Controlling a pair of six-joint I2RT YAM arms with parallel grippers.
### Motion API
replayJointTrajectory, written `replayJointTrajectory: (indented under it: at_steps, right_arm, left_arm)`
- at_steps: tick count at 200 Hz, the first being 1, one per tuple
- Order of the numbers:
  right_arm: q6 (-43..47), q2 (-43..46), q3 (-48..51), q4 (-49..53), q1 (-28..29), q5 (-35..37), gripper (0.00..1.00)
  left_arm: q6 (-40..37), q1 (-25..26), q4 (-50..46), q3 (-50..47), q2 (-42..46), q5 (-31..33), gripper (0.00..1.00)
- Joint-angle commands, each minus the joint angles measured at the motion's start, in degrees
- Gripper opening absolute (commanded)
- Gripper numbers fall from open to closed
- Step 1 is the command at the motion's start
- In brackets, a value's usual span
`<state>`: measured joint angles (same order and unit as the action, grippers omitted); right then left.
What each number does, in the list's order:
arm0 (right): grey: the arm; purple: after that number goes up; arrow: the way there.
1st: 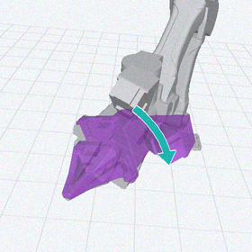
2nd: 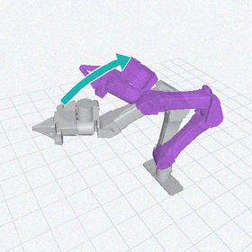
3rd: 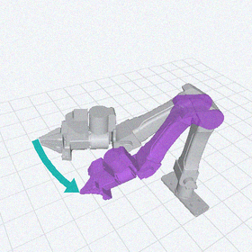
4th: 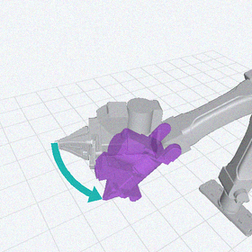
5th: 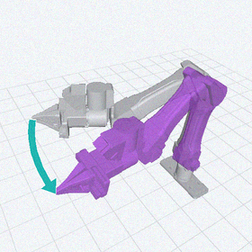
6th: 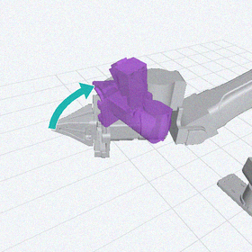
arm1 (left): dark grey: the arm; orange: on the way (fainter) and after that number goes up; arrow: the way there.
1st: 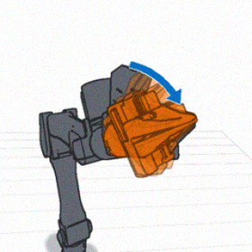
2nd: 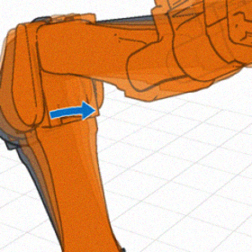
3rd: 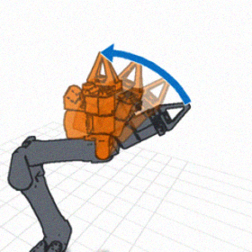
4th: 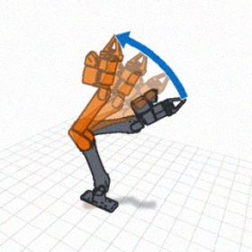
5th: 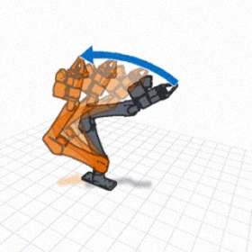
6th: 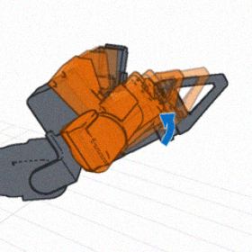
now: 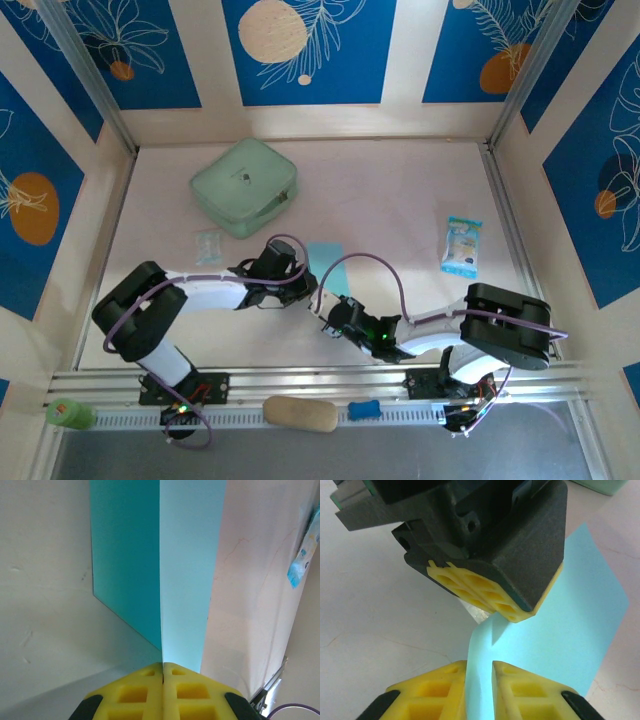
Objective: Fold a paper plane with a square sheet of paper (pick it up from the middle)
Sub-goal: Third fold the triangle at the center of the table.
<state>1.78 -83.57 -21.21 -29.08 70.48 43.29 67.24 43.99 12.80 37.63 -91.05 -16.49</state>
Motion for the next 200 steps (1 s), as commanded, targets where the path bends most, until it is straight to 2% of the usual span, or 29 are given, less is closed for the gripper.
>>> replayJointTrajectory:
  at_steps: [1,49,74,92,123,143,163,178,200]
  right_arm:
    - [-1.1,1.6,0.6,-0.2,-0.3,1.0,0.16]
    - [-2.0,2.3,-0.2,2.4,-0.6,-1.7,0.07]
    - [-3.4,3.1,-0.4,3.7,-1.4,-4.6,0.05]
    - [-6.1,5.0,-0.6,6.1,-3.2,-12.0,0.05]
    - [-15.0,9.7,0.0,9.4,-9.7,-28.5,0.06]
    - [-20.4,12.1,-0.4,12.2,-16.3,-42.6,0.06]
    - [-23.6,12.4,-1.2,13.9,-21.6,-53.5,0.06]
    - [-25.0,11.7,-1.8,14.1,-23.5,-58.4,0.06]
    - [-26.3,9.3,-3.4,15.0,-24.3,-61.7,0.06]
  left_arm:
    - [-0.1,-0.9,-0.9,-0.3,1.6,-0.4,0.03]
    - [-0.5,-0.8,-1.8,-0.3,2.1,0.3,0.08]
    - [-1.6,-1.0,-3.6,0.1,3.2,1.3,0.23]
    - [-3.2,-0.9,-8.2,0.8,5.7,4.3,0.35]
    - [-6.3,-1.5,-17.4,2.1,11.6,11.2,0.48]
    - [-8.2,-2.0,-21.5,2.9,14.9,14.4,0.52]
    - [-9.6,-2.6,-22.9,3.1,16.8,15.6,0.53]
    - [-10.2,-3.0,-22.5,3.2,17.0,15.3,0.53]
    - [-10.9,-3.4,-21.2,3.8,16.2,13.7,0.52]
